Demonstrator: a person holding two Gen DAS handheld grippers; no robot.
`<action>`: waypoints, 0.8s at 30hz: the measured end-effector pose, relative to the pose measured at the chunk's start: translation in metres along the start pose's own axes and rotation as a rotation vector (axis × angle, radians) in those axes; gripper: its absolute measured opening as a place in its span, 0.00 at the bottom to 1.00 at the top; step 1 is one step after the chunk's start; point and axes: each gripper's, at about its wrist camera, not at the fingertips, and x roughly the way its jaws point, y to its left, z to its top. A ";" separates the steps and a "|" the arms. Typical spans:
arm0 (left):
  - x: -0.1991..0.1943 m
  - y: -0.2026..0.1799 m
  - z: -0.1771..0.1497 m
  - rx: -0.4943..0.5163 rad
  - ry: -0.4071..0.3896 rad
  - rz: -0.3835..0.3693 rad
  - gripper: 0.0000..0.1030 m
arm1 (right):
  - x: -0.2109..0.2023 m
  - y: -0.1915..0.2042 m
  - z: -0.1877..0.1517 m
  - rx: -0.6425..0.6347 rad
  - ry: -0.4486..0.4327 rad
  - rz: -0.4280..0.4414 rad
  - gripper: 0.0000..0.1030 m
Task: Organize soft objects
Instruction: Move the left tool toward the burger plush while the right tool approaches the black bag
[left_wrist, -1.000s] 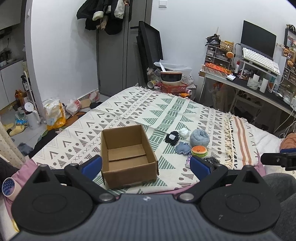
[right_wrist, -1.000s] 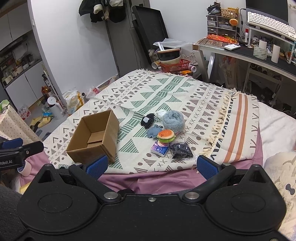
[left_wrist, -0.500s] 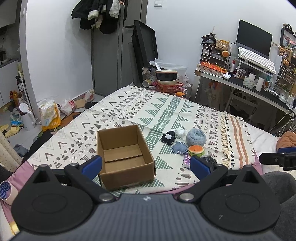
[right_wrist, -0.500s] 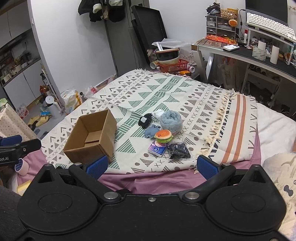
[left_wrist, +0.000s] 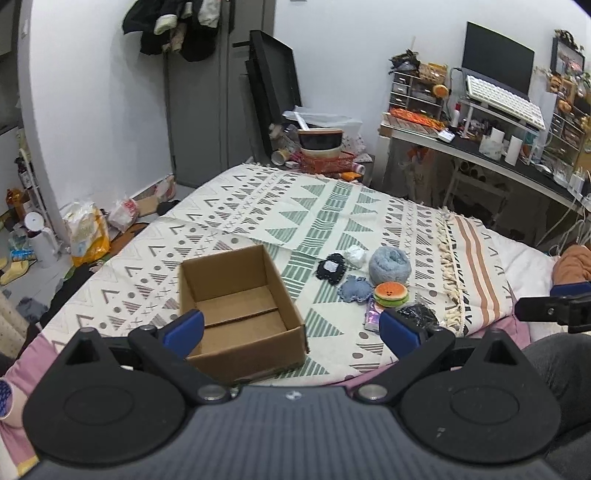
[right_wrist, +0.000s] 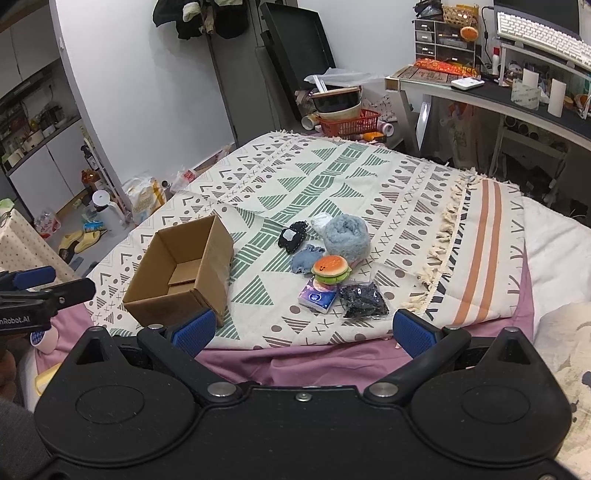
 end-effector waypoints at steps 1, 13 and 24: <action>0.004 -0.002 0.001 0.005 0.003 -0.007 0.97 | 0.004 -0.002 0.001 0.003 0.005 0.002 1.00; 0.057 -0.008 0.016 0.076 0.069 -0.150 0.97 | 0.055 -0.035 0.019 0.114 0.069 0.000 1.00; 0.122 -0.009 0.046 0.115 0.139 -0.163 0.97 | 0.097 -0.068 0.034 0.202 0.115 -0.035 1.00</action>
